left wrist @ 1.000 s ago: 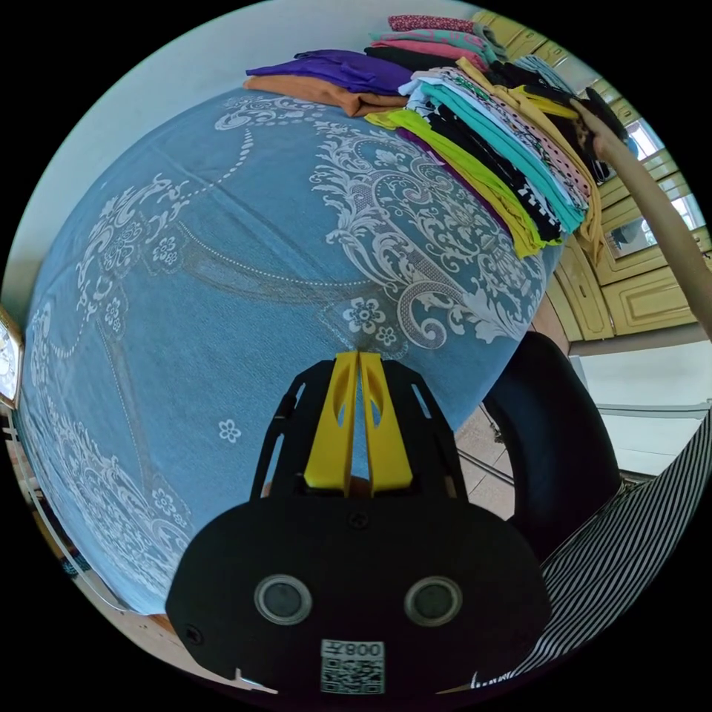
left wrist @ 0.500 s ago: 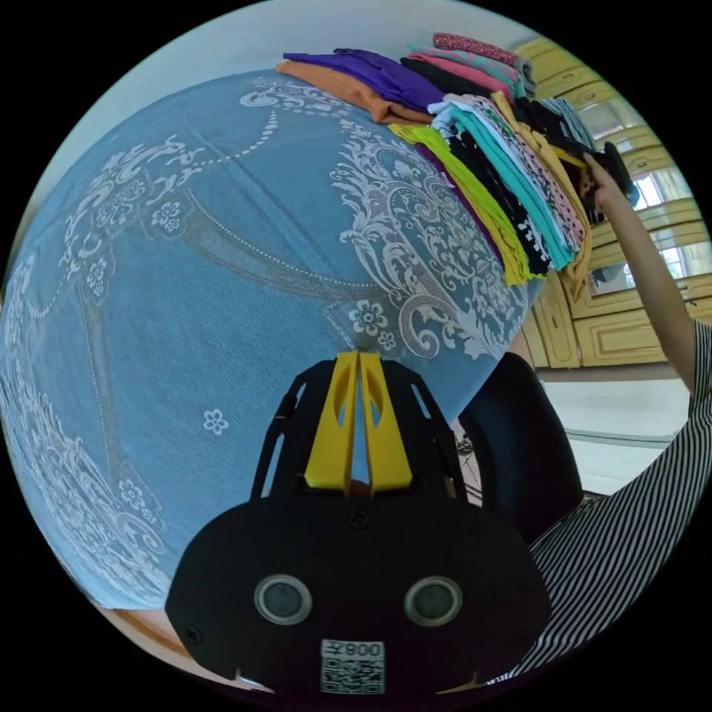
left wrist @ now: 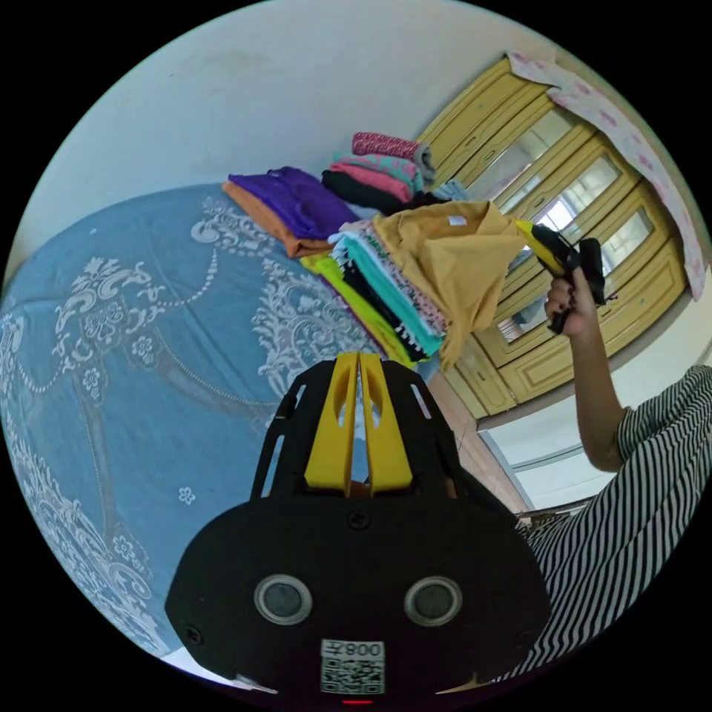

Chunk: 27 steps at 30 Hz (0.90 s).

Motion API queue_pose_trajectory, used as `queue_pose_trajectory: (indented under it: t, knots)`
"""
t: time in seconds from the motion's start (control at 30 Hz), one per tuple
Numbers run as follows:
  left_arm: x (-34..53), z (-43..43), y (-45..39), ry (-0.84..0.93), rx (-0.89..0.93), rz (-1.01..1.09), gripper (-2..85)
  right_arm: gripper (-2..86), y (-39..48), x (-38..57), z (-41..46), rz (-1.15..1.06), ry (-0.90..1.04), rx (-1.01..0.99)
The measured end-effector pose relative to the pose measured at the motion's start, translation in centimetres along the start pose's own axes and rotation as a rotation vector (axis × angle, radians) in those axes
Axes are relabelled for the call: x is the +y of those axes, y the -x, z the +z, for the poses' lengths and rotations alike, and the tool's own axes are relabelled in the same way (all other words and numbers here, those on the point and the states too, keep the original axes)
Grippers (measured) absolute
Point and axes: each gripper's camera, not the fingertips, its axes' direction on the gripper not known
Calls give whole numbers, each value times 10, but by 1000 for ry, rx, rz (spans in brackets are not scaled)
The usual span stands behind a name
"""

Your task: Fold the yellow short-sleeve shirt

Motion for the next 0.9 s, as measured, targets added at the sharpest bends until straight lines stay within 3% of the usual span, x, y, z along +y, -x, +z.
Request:
queue_pose_trajectory:
  t: [0.37,0.5,0.9]
  knots:
    - [-30,27,26,-57,346,-41,79,2,8,89,-103,51,27,-102]
    - [-63,62,47,16,468,-117,97,2,-9,97,-126,82,8,-150]
    - [-106,143,85,183,519,-260,126,2,-43,86,-159,92,52,-196]
